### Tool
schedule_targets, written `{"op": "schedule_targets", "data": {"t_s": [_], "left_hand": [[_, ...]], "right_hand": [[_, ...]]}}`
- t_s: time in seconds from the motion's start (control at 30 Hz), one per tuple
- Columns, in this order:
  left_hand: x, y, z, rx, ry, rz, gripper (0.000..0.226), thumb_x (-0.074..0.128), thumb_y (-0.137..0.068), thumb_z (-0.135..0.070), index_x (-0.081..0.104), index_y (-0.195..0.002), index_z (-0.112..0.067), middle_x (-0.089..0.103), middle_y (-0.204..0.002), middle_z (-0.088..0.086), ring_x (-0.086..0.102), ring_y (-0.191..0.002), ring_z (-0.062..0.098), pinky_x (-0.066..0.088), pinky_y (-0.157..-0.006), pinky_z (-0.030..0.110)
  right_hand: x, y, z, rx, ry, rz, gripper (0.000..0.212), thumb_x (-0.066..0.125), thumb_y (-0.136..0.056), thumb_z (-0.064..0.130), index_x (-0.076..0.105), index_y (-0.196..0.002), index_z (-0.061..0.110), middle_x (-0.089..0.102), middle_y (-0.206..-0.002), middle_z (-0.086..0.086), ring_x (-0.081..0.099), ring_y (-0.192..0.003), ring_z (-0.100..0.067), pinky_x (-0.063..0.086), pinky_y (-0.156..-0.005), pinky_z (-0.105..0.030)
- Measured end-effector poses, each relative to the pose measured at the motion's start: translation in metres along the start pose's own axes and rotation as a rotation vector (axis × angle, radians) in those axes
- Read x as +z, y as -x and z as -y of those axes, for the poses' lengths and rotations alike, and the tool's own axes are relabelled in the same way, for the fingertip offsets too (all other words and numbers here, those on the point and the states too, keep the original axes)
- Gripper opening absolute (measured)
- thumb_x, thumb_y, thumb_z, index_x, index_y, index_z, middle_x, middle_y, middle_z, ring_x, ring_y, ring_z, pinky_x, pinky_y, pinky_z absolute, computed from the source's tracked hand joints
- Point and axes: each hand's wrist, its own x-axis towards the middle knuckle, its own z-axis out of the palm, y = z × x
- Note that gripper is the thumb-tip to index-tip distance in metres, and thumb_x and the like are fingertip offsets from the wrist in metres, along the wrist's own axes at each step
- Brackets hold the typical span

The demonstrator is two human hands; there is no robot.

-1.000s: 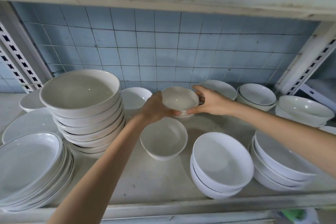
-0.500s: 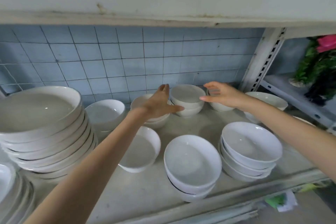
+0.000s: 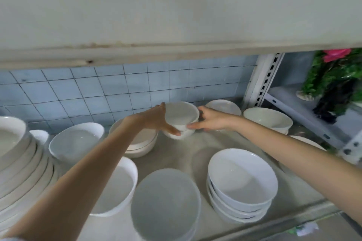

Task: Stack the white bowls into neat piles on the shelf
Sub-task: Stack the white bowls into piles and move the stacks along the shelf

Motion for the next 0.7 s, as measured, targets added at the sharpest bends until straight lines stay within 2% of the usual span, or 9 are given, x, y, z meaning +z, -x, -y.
{"op": "schedule_targets", "data": {"t_s": [0.1,0.2,0.3,0.43,0.5,0.57,0.63,0.7], "left_hand": [[0.003,-0.004,0.001,-0.002,0.019,-0.029,0.100,0.086,-0.057,-0.049,0.032,-0.133,-0.013,0.049,-0.125,0.002,0.049,-0.107,0.019,0.041,-0.084,0.030],[0.006,-0.004,-0.001,-0.013,0.010,-0.041,0.100,0.085,-0.056,-0.050,0.032,-0.132,-0.013,0.049,-0.123,0.004,0.050,-0.108,0.021,0.043,-0.086,0.033],[0.010,-0.002,-0.004,-0.014,-0.009,-0.036,0.097,0.084,-0.057,-0.051,0.034,-0.130,-0.012,0.050,-0.121,0.003,0.049,-0.105,0.020,0.039,-0.079,0.030],[0.017,0.002,-0.008,-0.021,-0.014,-0.024,0.109,0.081,-0.055,-0.059,0.027,-0.137,-0.012,0.044,-0.129,0.002,0.045,-0.108,0.017,0.039,-0.085,0.029],[0.023,0.005,-0.012,-0.014,-0.043,-0.029,0.109,0.079,-0.058,-0.061,0.025,-0.138,-0.012,0.042,-0.129,0.003,0.041,-0.104,0.016,0.036,-0.083,0.027],[0.028,0.010,-0.016,-0.005,-0.067,-0.039,0.109,0.076,-0.058,-0.064,0.024,-0.138,-0.011,0.041,-0.129,0.003,0.038,-0.102,0.015,0.034,-0.082,0.026],[0.031,0.014,-0.018,0.004,-0.066,-0.050,0.110,0.076,-0.058,-0.064,0.024,-0.139,-0.011,0.041,-0.130,0.003,0.040,-0.106,0.016,0.033,-0.084,0.026],[0.032,0.018,-0.019,0.014,-0.045,-0.046,0.112,0.078,-0.058,-0.063,0.022,-0.141,-0.012,0.041,-0.133,0.002,0.042,-0.115,0.019,0.036,-0.088,0.027]], "right_hand": [[0.000,-0.002,-0.004,-0.016,-0.091,0.042,0.038,0.075,-0.079,0.029,0.056,-0.112,0.027,0.064,-0.102,-0.008,0.056,-0.087,-0.014,0.048,-0.076,-0.034],[-0.002,-0.004,-0.010,-0.034,-0.086,0.031,0.026,0.076,-0.078,0.026,0.056,-0.095,0.031,0.059,-0.092,-0.013,0.051,-0.080,-0.023,0.044,-0.072,-0.038],[-0.005,0.002,-0.009,-0.066,-0.074,0.051,0.020,0.076,-0.078,0.025,0.059,-0.084,0.032,0.057,-0.079,-0.008,0.049,-0.073,-0.023,0.042,-0.068,-0.038],[-0.012,0.012,-0.014,-0.042,-0.078,0.050,0.021,0.075,-0.079,0.023,0.054,-0.083,0.028,0.056,-0.087,-0.008,0.049,-0.080,-0.018,0.043,-0.068,-0.025],[-0.013,0.017,-0.018,-0.033,-0.091,0.056,0.025,0.077,-0.076,0.024,0.054,-0.085,0.024,0.061,-0.096,-0.016,0.054,-0.085,-0.021,0.049,-0.078,-0.029],[-0.013,0.019,-0.025,-0.008,-0.083,0.027,0.034,0.080,-0.071,0.028,0.054,-0.092,0.022,0.064,-0.112,-0.019,0.062,-0.098,-0.025,0.050,-0.094,-0.041],[-0.013,0.022,-0.029,0.008,-0.045,0.020,0.052,0.082,-0.063,0.039,0.053,-0.100,0.016,0.063,-0.116,-0.017,0.062,-0.106,-0.028,0.048,-0.097,-0.043],[-0.018,0.026,-0.034,0.015,-0.051,0.072,0.070,0.081,-0.059,0.047,0.052,-0.110,0.008,0.065,-0.110,-0.013,0.063,-0.101,-0.026,0.050,-0.095,-0.040]]}}
